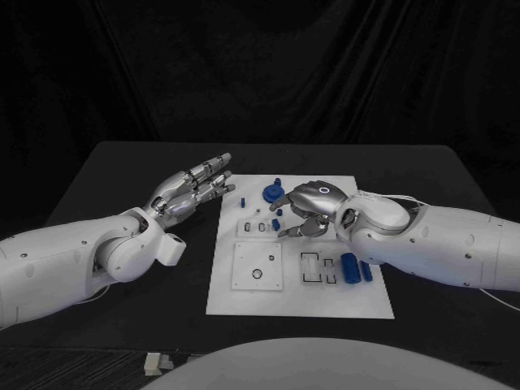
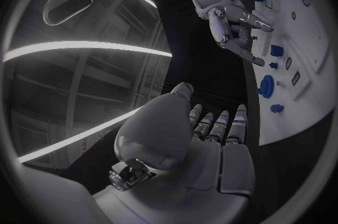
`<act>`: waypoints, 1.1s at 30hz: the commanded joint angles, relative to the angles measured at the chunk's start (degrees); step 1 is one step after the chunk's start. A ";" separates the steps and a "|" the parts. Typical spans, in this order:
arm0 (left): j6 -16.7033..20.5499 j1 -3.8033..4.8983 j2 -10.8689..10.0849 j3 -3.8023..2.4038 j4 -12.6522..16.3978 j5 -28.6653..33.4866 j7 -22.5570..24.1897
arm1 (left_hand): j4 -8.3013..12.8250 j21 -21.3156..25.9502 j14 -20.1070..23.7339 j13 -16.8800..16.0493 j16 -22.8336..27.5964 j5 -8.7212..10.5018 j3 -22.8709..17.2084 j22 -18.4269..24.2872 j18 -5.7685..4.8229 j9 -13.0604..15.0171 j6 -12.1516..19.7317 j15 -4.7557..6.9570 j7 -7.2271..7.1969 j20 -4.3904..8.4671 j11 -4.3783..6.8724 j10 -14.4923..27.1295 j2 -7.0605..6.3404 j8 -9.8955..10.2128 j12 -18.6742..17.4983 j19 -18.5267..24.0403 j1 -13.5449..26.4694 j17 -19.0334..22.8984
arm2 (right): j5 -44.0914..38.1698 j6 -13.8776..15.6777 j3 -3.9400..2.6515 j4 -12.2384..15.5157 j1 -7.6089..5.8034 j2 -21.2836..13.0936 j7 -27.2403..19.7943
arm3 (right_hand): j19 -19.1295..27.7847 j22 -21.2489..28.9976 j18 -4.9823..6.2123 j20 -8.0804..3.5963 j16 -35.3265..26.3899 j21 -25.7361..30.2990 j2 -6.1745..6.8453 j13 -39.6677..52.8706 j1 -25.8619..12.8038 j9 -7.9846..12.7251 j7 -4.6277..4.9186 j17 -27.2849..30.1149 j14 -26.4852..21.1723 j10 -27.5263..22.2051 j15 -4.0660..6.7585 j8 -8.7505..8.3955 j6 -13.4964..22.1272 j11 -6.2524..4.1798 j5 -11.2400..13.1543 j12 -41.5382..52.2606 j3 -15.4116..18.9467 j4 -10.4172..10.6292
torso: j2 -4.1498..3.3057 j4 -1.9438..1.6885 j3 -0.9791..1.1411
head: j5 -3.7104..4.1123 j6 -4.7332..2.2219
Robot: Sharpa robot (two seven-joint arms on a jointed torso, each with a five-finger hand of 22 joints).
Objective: Assemble the parts on the task board
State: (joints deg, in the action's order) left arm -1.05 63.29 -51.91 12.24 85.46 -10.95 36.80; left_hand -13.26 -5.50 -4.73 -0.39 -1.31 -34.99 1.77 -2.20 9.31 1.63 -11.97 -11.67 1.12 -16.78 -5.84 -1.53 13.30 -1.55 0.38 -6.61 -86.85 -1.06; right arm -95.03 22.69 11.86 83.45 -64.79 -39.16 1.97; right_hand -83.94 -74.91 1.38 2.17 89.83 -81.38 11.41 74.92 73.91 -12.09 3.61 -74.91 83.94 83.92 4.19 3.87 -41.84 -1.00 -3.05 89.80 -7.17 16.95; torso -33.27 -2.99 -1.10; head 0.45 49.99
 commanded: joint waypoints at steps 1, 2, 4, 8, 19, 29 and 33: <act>0.04 -0.06 -0.01 -0.06 0.28 0.07 0.67 | 0.11 -0.22 -0.25 -0.05 -0.22 -0.20 -0.41 0.07 -0.93 0.10 -0.28 -0.06 0.25 -0.01 -0.42 -0.13 -0.24 -0.26 0.05 -0.42 -0.35 -0.06 | -1.32 4.09 -0.07 2.65 -1.21 -1.97 -0.54 | -0.98 -12.08 0.88 0.04 0.17 0.37 -0.48 15.08 -1.12 0.32 0.35 -15.09 6.06 6.08 0.02 0.40 -0.05 -0.04 0.25 0.20 4.20 0.02 | 0.02 0.03 0.00 | 0.50 0.01; 0.18 -0.06 -0.02 -0.06 0.32 0.05 0.75 | 0.22 -0.24 -0.30 -0.07 -0.24 -0.16 -0.39 0.07 -0.96 0.12 -0.40 -0.07 0.33 -0.02 -0.42 -0.18 -0.48 -0.29 0.06 -0.45 -0.32 -0.07 | -1.34 4.37 -0.07 3.26 -1.48 -2.49 -0.54 | -0.98 -12.08 0.89 0.06 0.17 0.39 -0.32 15.08 -1.26 0.36 0.40 -15.09 6.06 6.08 0.01 0.42 -0.11 -0.01 0.20 0.20 4.76 0.05 | 0.03 0.05 -0.01 | 0.56 0.01; 0.68 -0.05 -0.10 -0.07 0.43 -0.31 0.95 | 0.44 -0.32 -0.44 -0.09 -0.31 -0.09 -0.38 0.05 -1.02 0.16 -0.71 -0.07 0.44 -0.03 -0.42 -0.29 -0.91 -0.35 0.09 -0.57 -0.28 -0.10 | -1.36 5.28 -0.07 4.94 -2.28 -3.98 -0.58 | -0.98 -12.08 0.88 0.09 0.17 0.39 -0.09 15.08 -1.77 0.39 0.45 -15.09 6.06 6.08 -0.03 0.54 -0.37 0.04 0.19 0.20 5.77 0.10 | 0.02 0.04 -0.01 | 0.78 0.01; 2.60 0.19 -0.44 -0.08 0.84 -2.58 1.44 | 0.53 -0.80 -1.26 -0.16 -0.72 1.54 -0.04 -0.09 -1.27 0.24 -1.58 -0.30 0.77 -0.06 -0.55 -0.64 -2.11 -0.49 0.16 -1.27 0.15 -0.26 | -1.27 8.37 -0.07 8.45 -4.60 -7.49 -1.63 | -1.16 -12.18 0.81 0.18 0.17 0.12 -0.37 15.08 -3.54 0.42 0.71 -15.09 6.06 6.08 -0.17 1.00 -1.43 0.17 0.19 0.20 8.42 0.14 | 0.00 0.01 0.02 | 1.15 0.01; 10.14 7.52 -0.12 -0.11 2.68 -15.30 -5.05 | -3.53 -16.57 -32.49 -11.84 -22.55 18.25 5.59 -5.64 -0.91 1.94 -17.07 -0.48 6.46 0.54 -6.76 -35.73 -4.17 -3.35 10.74 -26.67 6.63 -6.05 | 2.81 14.20 -0.07 12.70 -9.39 -15.04 -4.82 | -2.86 -13.13 0.12 0.33 0.17 -2.77 -11.08 15.08 -11.38 -1.21 1.12 -15.09 6.06 6.08 -0.32 4.63 -9.22 0.50 0.14 0.20 8.62 -0.22 | 0.04 0.05 0.06 | 1.52 0.01; -1.15 19.28 4.37 -0.12 0.23 -32.19 -28.67 | -3.35 -42.78 -56.54 -60.91 -73.82 28.79 16.08 -21.74 0.73 5.33 -32.48 9.28 8.09 8.18 0.55 -62.29 -1.88 -10.55 64.31 -47.18 13.35 -45.56 | 9.90 13.54 -0.06 10.74 -10.26 -16.67 -5.17 | -3.35 -13.38 -0.08 0.72 0.17 -3.64 -15.10 15.08 -11.77 -2.79 1.45 -15.09 6.06 6.08 -0.70 6.93 -12.39 0.89 -2.63 0.20 10.20 -0.27 | 0.00 0.01 0.08 | 1.38 0.01; -5.97 21.79 5.54 -0.13 -0.70 -34.99 -34.48 | -2.71 -71.74 -84.17 -88.95 -88.56 29.19 18.66 -60.93 -4.36 9.15 -35.90 10.41 6.02 9.86 1.83 -87.79 -1.38 -19.67 89.19 -64.06 14.25 -87.43 | 10.75 12.38 -0.06 9.64 -10.30 -15.69 -5.56 | -3.35 -13.39 -0.08 0.74 0.17 -3.65 -15.61 15.08 -11.77 -2.93 1.41 -15.09 6.06 6.08 -0.70 7.08 -12.49 0.88 -3.02 0.20 10.46 -0.23 | 0.13 0.19 0.35 | 1.07 0.01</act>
State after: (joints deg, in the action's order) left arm -0.08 84.75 -46.55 12.12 84.94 -39.96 11.68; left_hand -16.18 -74.57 -82.37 -72.17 -88.83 -5.93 20.16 -59.49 5.37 10.39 -48.16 -1.42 7.73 -7.21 -5.92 -79.86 11.91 -20.37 79.23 -69.82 -72.79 -73.21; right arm -87.06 35.00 11.84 93.30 -74.97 -55.13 -2.78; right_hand -83.94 -74.95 1.36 2.58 89.83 -84.87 -3.58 74.91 62.04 -14.96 4.92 -74.91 83.90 83.92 3.83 10.72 -53.86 -0.60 -5.72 89.80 2.99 16.73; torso -33.22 -2.95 -0.96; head 1.69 49.99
